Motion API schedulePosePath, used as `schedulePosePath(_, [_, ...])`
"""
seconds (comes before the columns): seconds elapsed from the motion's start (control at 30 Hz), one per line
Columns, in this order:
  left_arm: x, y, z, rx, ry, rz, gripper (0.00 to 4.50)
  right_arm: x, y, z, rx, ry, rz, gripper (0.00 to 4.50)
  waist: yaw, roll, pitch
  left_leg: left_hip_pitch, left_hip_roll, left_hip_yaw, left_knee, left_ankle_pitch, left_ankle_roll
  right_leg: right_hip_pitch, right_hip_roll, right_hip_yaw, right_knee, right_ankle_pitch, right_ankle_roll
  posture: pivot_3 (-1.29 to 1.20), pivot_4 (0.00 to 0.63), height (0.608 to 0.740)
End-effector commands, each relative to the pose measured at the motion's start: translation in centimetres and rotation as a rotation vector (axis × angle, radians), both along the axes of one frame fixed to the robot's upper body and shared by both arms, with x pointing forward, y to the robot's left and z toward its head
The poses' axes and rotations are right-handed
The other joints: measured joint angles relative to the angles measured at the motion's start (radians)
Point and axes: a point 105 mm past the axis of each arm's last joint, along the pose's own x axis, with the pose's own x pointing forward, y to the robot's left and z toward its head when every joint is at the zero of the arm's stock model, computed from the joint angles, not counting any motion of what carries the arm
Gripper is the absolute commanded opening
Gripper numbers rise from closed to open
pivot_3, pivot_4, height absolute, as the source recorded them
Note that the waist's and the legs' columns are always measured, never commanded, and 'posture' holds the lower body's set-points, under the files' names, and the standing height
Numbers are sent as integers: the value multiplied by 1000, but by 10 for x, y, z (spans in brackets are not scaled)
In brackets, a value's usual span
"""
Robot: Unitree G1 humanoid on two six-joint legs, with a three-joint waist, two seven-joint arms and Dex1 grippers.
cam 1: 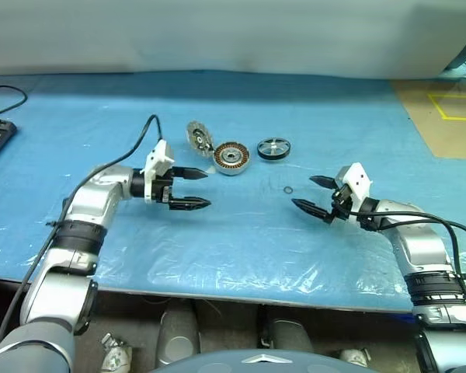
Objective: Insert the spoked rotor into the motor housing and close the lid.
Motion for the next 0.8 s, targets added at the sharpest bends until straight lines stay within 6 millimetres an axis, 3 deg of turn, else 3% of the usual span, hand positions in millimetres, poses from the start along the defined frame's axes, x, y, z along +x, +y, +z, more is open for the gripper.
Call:
schedulePosePath(0.03, [8, -16, 19, 90, -125, -126, 4500, -1, 9, 11, 8, -63, 25, 4467, 2, 0, 0, 0, 0, 0, 0, 0, 0, 0, 0, 0, 0, 0, 0, 0, 150, 740])
schedulePosePath(0.23, [49, -31, 26, 347, -361, -128, 4500, -7, 12, 9, 14, -77, 15, 4467, 1, 0, 0, -1, -1, -1, 1, 0, 0, 0, 0, 0, 0, 1, 1, 0, 150, 740])
schedulePosePath(0.5, [70, -46, 23, 673, -602, -175, 4500, -21, 3, -1, -4, -52, -35, 4467, 7, -1, 0, -3, -1, -4, 0, 0, 0, 0, 1, -2, -1, 3, 5, 0, 150, 740])
schedulePosePath(0.8, [87, -57, 20, 765, -702, -82, 4500, -30, 5, -2, 12, -57, -80, 4467, 7, -1, 0, -1, -3, -4, 0, -1, -3, 2, -2, -2, -1, 4, 7, 0, 150, 740])
